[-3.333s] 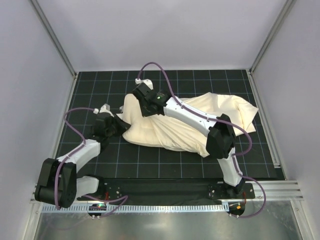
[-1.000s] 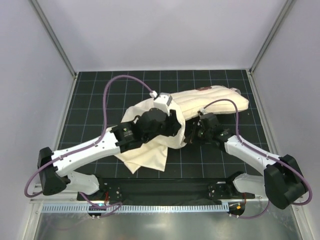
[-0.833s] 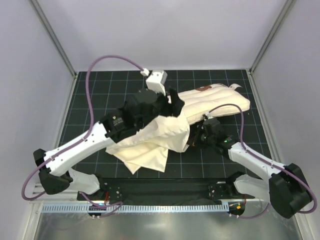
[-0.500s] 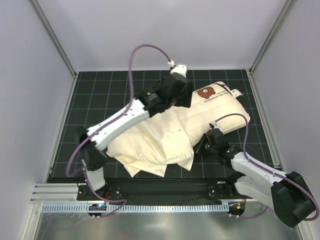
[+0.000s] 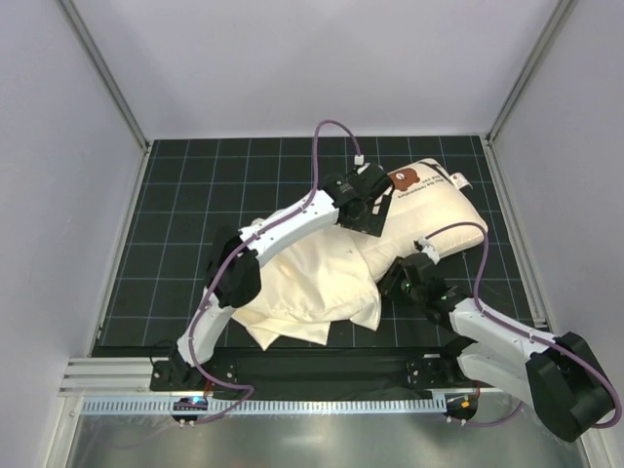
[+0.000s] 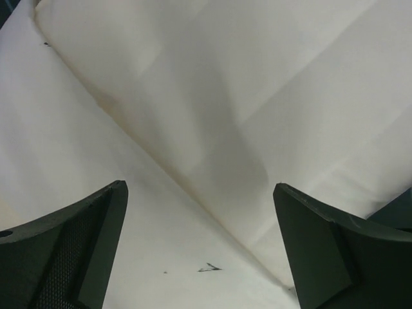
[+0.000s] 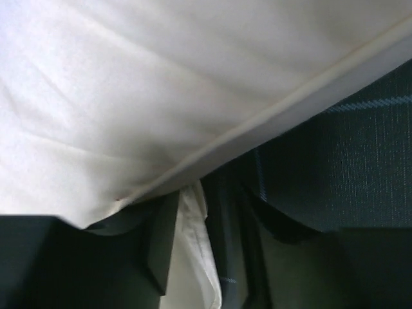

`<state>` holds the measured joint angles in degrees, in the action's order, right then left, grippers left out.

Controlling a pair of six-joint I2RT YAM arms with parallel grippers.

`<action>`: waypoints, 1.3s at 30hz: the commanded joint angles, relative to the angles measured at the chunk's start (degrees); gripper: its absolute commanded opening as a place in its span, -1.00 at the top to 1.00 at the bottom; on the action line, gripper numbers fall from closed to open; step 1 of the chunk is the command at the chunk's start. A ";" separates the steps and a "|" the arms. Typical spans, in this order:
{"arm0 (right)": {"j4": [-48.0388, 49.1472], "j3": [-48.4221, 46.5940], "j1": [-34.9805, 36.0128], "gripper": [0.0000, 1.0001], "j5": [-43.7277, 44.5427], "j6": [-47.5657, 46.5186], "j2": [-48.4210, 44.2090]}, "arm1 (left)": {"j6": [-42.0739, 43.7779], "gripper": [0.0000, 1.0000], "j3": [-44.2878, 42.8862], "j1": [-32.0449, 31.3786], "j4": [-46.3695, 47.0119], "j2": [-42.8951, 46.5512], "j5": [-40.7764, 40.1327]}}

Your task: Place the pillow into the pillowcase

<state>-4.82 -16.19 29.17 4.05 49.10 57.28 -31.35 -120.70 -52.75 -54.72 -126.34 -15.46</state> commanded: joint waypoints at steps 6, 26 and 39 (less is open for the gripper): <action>-6.05 -1.82 -0.78 -0.80 9.65 -1.72 -3.57 | -1.25 -0.25 -7.80 0.02 -3.03 -10.50 0.34; -17.06 -24.76 -30.55 -0.99 5.27 -13.24 -0.78 | 6.13 0.96 18.05 5.56 10.07 4.00 -0.36; -15.30 -44.36 -39.89 -0.99 3.25 -19.57 24.53 | 7.80 -0.21 16.12 1.96 7.87 12.00 1.14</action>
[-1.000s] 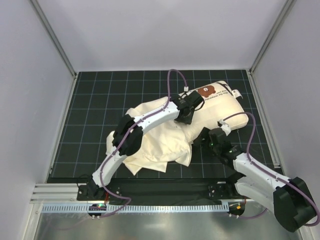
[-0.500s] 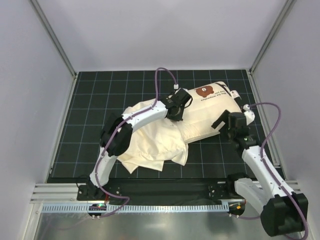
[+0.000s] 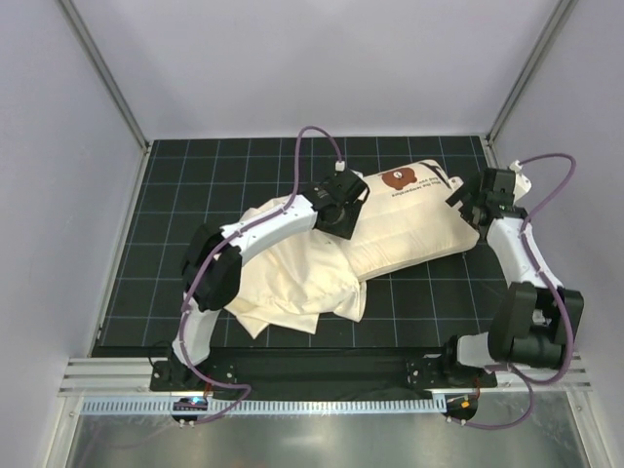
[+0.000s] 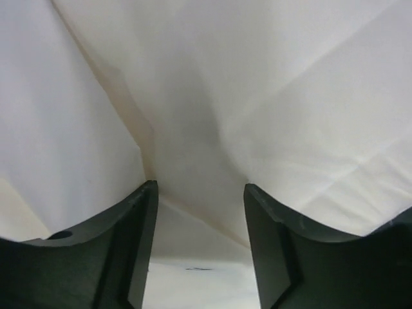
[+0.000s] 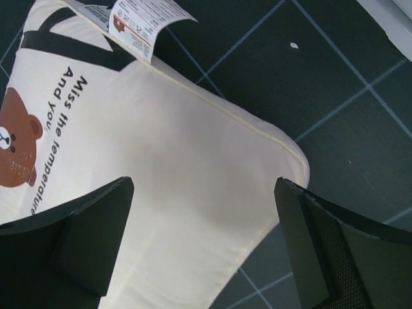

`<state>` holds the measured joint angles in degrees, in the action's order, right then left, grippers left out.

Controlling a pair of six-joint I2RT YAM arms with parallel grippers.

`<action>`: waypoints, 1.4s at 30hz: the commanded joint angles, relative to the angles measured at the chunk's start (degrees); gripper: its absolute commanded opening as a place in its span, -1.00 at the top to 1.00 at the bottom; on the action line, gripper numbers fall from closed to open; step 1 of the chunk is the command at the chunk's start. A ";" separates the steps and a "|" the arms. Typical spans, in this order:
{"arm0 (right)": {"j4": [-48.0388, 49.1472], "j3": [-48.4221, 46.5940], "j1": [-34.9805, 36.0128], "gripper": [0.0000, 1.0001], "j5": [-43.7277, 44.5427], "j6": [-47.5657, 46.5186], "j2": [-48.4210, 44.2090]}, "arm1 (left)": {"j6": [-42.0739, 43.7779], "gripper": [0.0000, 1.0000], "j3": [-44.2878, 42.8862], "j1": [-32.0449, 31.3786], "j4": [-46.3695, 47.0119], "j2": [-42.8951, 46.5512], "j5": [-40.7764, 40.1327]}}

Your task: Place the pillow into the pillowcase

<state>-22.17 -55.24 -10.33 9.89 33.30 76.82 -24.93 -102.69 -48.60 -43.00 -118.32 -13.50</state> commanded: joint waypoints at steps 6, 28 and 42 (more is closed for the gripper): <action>2.13 -5.33 0.21 -0.90 -7.59 -3.77 12.22 | -1.52 -0.55 -2.69 -3.17 -9.29 7.05 -6.17; 3.98 17.71 25.00 0.89 -2.25 1.24 -13.62 | -8.29 -0.29 6.98 6.24 -12.00 6.08 -16.72; 4.42 20.70 27.20 0.90 -3.82 1.51 -18.02 | -8.82 0.15 10.32 6.94 -15.26 9.34 -23.41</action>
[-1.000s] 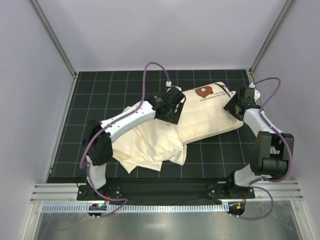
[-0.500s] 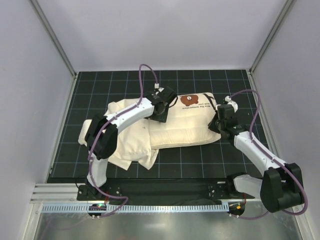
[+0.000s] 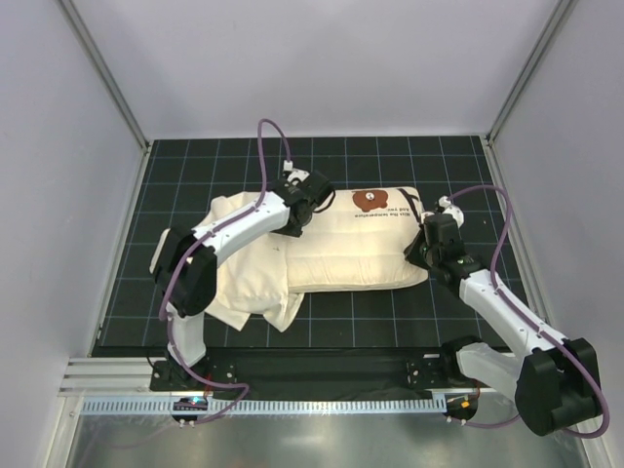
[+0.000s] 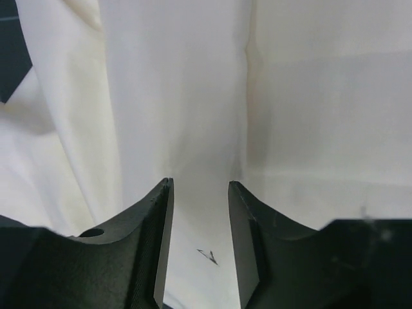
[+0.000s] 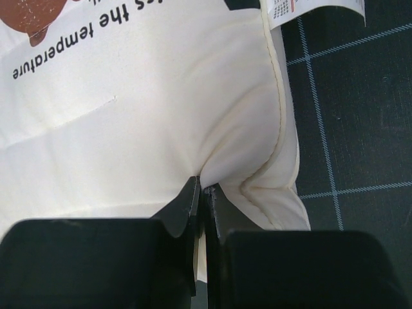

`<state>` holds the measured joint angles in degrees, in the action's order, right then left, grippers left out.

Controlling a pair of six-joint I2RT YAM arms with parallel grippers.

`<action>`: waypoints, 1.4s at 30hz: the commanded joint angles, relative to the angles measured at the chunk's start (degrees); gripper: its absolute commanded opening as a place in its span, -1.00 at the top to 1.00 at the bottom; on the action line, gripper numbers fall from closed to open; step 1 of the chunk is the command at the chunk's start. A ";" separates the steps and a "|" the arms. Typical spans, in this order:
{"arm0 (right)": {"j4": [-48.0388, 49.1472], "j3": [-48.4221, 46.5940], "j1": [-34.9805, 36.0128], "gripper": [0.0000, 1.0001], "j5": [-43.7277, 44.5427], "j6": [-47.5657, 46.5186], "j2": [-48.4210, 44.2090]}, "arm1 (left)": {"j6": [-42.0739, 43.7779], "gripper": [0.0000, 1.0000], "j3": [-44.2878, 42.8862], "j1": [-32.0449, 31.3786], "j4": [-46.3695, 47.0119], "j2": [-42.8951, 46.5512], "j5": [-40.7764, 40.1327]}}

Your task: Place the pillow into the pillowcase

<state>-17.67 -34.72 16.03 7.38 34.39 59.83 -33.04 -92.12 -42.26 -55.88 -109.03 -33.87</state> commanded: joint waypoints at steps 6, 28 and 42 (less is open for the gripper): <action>-0.26 -0.17 1.02 0.90 -1.58 -0.03 -1.56 | -0.98 -0.14 0.53 1.39 -2.14 -3.11 1.95; 0.18 0.53 1.11 0.91 -1.49 -0.47 -1.47 | -3.88 0.53 -0.08 -0.02 -3.96 -5.22 -4.52; 8.52 -1.49 16.65 0.92 -7.64 1.82 1.59 | 2.01 1.00 -15.45 -8.35 -4.60 -3.55 6.59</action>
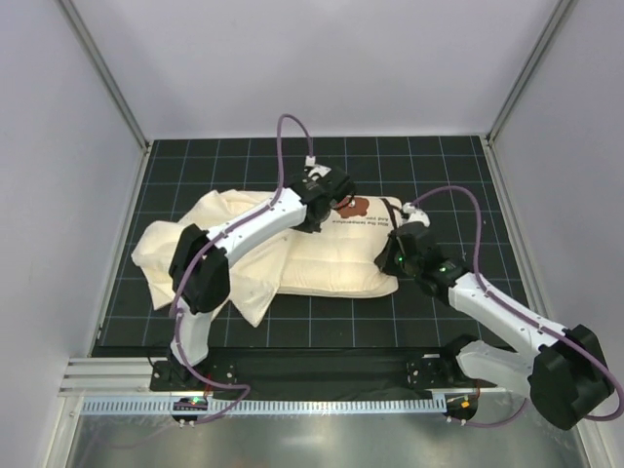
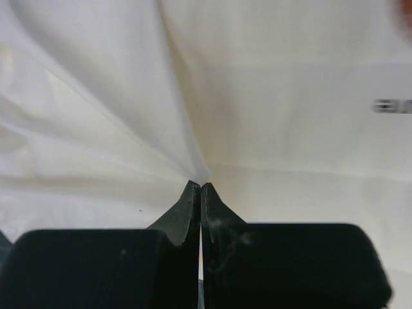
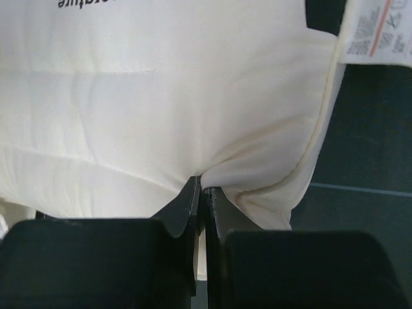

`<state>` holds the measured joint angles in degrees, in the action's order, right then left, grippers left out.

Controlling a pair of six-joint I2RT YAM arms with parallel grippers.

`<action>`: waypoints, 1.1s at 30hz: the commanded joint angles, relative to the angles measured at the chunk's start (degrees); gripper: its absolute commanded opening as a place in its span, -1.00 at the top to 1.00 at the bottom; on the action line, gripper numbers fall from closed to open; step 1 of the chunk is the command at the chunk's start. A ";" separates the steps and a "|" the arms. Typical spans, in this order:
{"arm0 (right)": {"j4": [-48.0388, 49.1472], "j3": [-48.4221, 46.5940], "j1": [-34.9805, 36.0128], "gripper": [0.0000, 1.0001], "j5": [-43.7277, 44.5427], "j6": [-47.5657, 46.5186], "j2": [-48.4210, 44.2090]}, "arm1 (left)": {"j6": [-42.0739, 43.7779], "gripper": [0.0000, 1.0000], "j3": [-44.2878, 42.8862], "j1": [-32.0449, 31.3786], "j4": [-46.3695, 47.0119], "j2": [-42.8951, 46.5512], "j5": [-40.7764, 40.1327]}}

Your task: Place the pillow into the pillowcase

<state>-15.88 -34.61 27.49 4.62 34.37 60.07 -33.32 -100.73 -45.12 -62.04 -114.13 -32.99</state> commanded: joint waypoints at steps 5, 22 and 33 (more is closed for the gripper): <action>6.65 -3.27 10.40 0.75 -1.12 2.63 2.33 | 2.74 1.00 -11.68 -7.44 2.11 -0.92 9.72; 2.25 -3.35 -9.29 -0.82 -10.06 -5.45 -1.64 | 2.38 1.00 4.58 -0.31 3.42 6.72 5.40; 30.27 -1.25 -11.14 -0.60 -30.18 0.07 23.84 | 4.31 1.00 0.98 -0.32 2.72 4.97 6.19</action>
<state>0.27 -36.53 16.16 -16.95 31.27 78.89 -30.59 -96.62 -45.39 -59.44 -109.89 -26.44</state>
